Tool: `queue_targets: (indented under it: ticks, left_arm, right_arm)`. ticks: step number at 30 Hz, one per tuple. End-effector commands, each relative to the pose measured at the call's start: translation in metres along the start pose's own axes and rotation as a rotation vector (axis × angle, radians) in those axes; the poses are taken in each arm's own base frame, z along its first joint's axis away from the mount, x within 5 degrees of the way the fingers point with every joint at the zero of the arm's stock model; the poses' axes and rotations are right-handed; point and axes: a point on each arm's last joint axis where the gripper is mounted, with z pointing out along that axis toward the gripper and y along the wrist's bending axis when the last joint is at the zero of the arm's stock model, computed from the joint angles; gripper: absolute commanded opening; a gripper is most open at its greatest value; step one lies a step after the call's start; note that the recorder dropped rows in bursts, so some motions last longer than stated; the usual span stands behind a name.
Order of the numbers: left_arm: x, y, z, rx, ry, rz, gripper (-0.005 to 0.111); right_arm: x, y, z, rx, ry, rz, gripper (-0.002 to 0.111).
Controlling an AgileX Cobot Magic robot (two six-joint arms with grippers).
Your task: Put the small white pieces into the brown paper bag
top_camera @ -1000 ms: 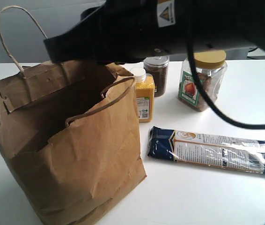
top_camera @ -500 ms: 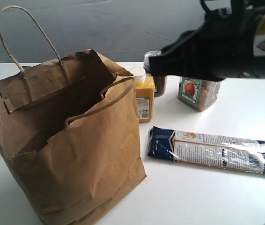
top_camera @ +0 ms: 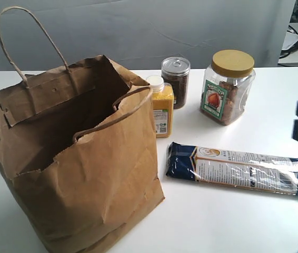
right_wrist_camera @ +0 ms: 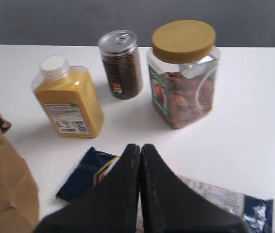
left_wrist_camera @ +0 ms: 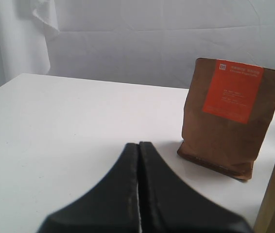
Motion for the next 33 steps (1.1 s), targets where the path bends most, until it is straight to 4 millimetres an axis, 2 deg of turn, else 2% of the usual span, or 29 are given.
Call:
queue_targets:
  ticks: [1, 6, 14, 16, 23, 33]
  left_arm:
    - [0.001, 0.000, 0.000, 0.006, -0.002, -0.011, 0.000]
    - [0.001, 0.000, 0.000, 0.006, -0.002, -0.011, 0.000]
    - [0.001, 0.000, 0.000, 0.006, -0.002, -0.011, 0.000]
    - [0.001, 0.000, 0.000, 0.006, -0.002, -0.011, 0.000]
    - [0.001, 0.000, 0.000, 0.006, -0.002, -0.011, 0.000]
    - [0.001, 0.000, 0.000, 0.006, -0.002, -0.011, 0.000]
  right_arm:
    - [0.022, -0.018, -0.017, 0.074, -0.060, 0.063, 0.000]
    - [0.046, -0.030, -0.033, 0.138, -0.168, 0.094, 0.000]
    - [0.106, -0.041, -0.040, 0.225, -0.233, 0.080, 0.000]
    - [0.115, -0.042, -0.041, 0.236, -0.284, 0.088, 0.000]
    - [0.113, -0.038, -0.060, 0.240, -0.454, 0.016, 0.000]
    - [0.114, -0.038, -0.059, 0.252, -0.437, -0.038, 0.000]
